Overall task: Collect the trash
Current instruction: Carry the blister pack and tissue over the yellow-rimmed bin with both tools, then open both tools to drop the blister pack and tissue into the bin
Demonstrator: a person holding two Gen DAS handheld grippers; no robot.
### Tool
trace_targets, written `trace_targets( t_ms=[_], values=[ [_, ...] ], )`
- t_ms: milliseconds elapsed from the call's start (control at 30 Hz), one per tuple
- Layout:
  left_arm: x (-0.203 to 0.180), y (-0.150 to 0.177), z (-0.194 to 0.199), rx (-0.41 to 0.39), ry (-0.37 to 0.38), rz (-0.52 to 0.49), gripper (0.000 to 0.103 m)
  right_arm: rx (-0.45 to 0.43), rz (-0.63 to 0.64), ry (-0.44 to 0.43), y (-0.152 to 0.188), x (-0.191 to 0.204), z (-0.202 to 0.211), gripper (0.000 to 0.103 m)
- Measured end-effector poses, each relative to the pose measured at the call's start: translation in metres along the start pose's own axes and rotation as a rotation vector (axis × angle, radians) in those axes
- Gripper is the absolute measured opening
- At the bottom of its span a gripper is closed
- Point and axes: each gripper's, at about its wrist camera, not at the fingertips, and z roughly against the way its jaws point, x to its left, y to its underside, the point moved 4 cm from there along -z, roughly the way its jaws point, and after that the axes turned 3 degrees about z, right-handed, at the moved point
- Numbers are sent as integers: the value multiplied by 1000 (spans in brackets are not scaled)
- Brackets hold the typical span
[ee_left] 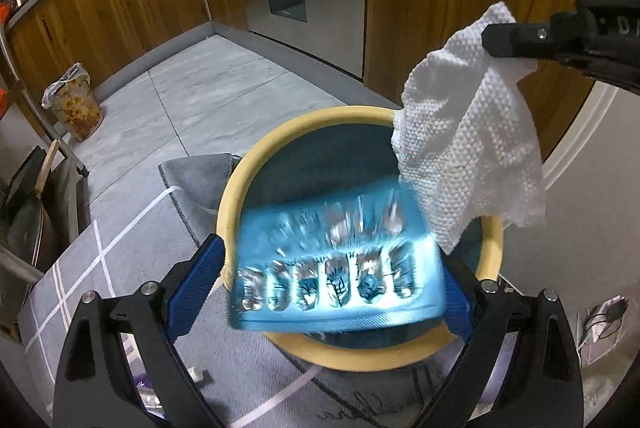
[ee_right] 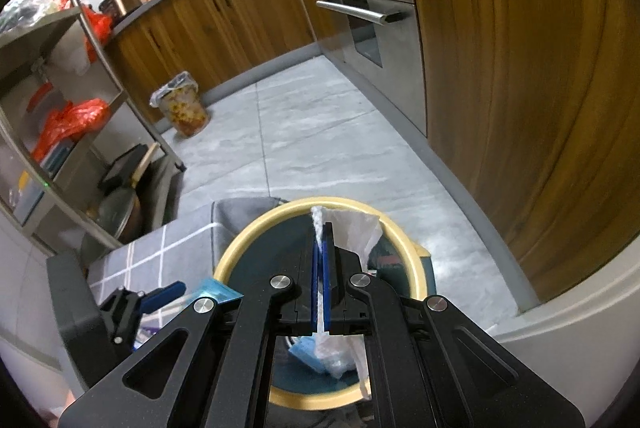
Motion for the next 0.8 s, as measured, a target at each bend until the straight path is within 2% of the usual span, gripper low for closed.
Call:
trace_targets(
  t_ms=[267, 600, 667, 733, 800],
  values=[
    [4, -6, 1, -15, 15, 28, 97, 2, -6, -12, -2, 3, -6, 3],
    [38, -5, 46, -81, -16, 97, 97, -60, 27, -53, -14, 29, -1, 3],
    [55, -1, 58, -88, -28, 143, 97, -53, 31, -56, -14, 31, -3, 9],
    [69, 2, 69, -95, -39, 177, 97, -27, 29, -52, -11, 32, -8, 33],
    [84, 5, 81, -108, -56, 205, 97, -23, 31, -34, -10, 32, -9, 43]
  ],
)
